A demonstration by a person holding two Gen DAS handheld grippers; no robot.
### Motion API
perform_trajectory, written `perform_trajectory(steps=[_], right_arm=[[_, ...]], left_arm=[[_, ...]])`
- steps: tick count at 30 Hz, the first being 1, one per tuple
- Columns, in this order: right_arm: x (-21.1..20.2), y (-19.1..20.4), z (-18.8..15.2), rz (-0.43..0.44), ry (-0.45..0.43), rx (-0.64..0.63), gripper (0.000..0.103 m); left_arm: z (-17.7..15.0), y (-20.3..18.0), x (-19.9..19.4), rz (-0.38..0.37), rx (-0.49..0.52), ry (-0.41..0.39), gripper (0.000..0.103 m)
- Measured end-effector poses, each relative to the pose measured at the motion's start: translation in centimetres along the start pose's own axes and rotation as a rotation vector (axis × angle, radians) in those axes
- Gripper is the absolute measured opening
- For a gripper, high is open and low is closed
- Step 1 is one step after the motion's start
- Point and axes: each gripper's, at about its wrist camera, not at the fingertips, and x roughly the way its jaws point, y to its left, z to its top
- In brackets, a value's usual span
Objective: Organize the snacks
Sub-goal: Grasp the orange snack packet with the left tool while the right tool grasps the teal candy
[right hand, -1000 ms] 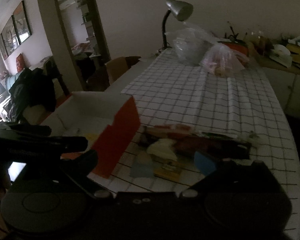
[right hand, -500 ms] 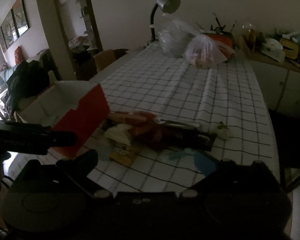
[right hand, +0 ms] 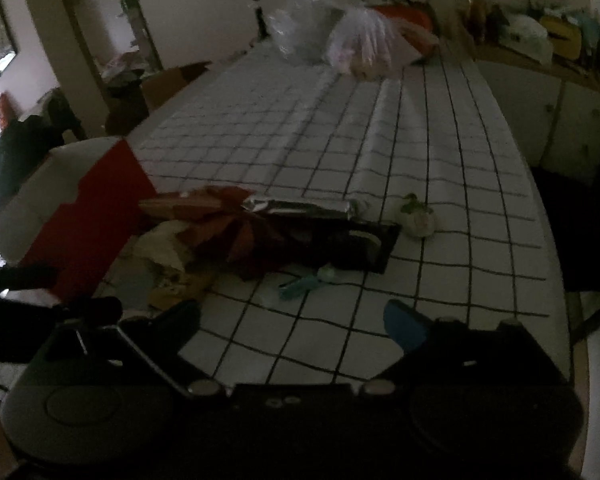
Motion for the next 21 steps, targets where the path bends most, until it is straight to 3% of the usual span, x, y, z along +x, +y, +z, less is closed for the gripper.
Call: perform_trajectory(steps=[4, 12, 16, 21], right_arm=[[2.6, 0.1, 0.4, -0.011, 0.042, 0.027, 0.089], [5.9, -0.6, 1.2, -0.071, 0.087, 0.103, 0.080], [6.9, -0.5, 1.6, -0.079, 0.104, 0.125, 0.079], [8.5, -0.3, 2.2, -0.099, 0.128, 0.134, 0.072]], left_arm=[[0.5, -0.1, 1.9, -0.011, 0.009, 0.023, 0.100], [1.4, -0.9, 4.5, -0.057, 0.060, 0.052, 0.088], [1.6, -1.5, 5.4, -0.053, 0.084, 0.063, 0.087], [1.9, -1.9, 6.8, -0.044, 0.096, 0.097, 0.077]])
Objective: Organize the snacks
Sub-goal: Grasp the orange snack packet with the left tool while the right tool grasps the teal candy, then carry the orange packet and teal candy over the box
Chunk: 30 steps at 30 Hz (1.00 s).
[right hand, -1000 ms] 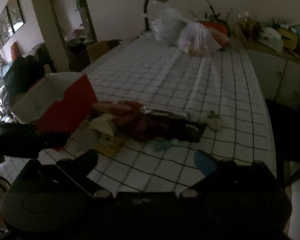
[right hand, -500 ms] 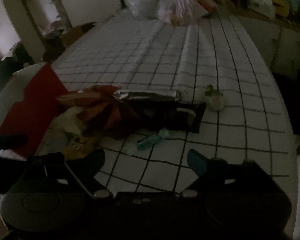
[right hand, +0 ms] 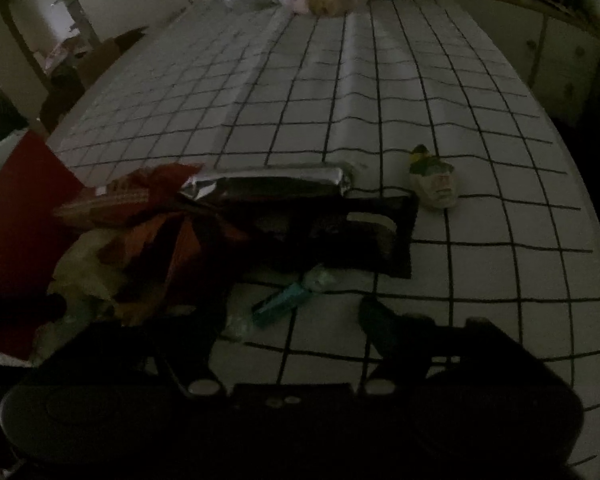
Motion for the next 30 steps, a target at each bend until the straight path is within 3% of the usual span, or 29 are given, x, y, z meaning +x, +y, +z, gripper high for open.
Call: perform_trajectory(steps=[10, 17, 30], right_arm=[[0.4, 1.6, -0.3, -0.106, -0.017, -0.086, 0.043], [-0.1, 1.5, -0.9, -0.084, -0.030, -0.112, 0.016], [-1.6, -0.2, -2.1, -0.052, -0.050, -0.081, 0.010]], left_arm=[[0.1, 0.3, 1.3, -0.021, -0.019, 0.031, 0.055], [0.1, 0.5, 1.6, -0.038, -0.058, 0.035, 0.045], [-0.7, 0.9, 0.4, -0.065, -0.111, 0.028, 0.037]])
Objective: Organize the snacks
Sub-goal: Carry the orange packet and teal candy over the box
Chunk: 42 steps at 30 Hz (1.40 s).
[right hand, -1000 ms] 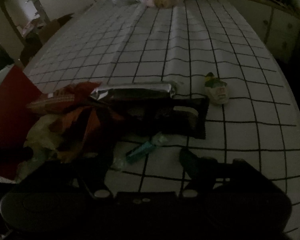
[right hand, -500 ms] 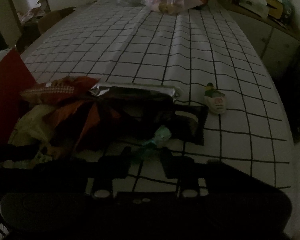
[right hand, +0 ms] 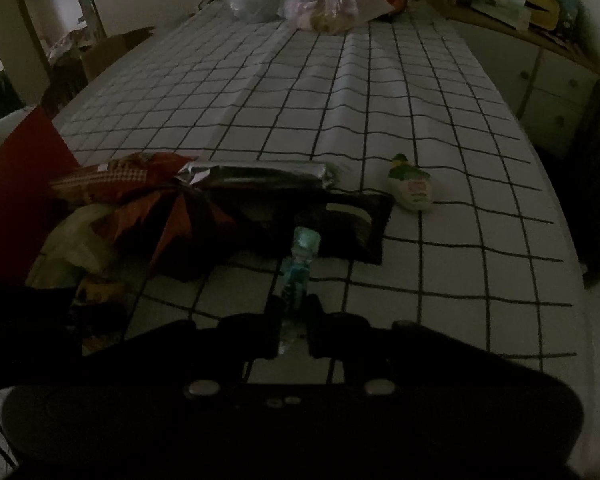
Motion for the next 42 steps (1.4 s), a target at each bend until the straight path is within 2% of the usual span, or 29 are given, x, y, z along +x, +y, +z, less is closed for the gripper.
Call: perform_trajectory(steps=[19, 26, 35, 42], right_arm=[[-6.5, -0.2, -2.4, 0.110, -0.028, -0.034, 0.010], [-8.1, 0.3, -2.5, 0.149, -0.041, -0.045, 0.010], [-10.1, 2.8, -1.5, 0.201, -0.068, -0.104, 0.010], [-11.4, 6.9, -0.3, 0.220, -0.106, -0.140, 0.010]], left_arm=[[-3.2, 1.3, -3.9, -0.002, -0.093, -0.012, 0.032], [-3.8, 1.5, -6.3, -0.010, -0.130, -0.053, 0.031], [-3.8, 2.8, -10.5, 0.018, -0.142, -0.119, 0.031], [-2.9, 5.7, -13.1, 0.032, -0.117, -0.153, 0.031]])
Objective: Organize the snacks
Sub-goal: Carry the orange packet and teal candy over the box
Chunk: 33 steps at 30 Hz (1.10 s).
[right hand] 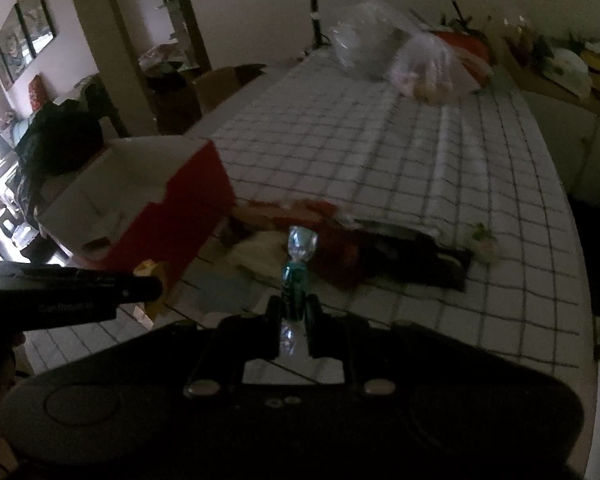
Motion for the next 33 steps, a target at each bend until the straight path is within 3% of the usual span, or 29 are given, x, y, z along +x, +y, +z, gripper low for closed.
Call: perform_trajectory(steps=[20, 33], right_arm=[[4.2, 15.6, 5.5, 0.059, -0.053, -0.081, 0.010], [10.9, 20.0, 6.7, 0.007, 0.035, -0.087, 0.010]], left_arm=[[3.9, 13.0, -3.5, 0.018, 0.026, -0.048, 0.031], [6.1, 19.5, -0.9, 0.090, 0.051, -0.041, 0.031]])
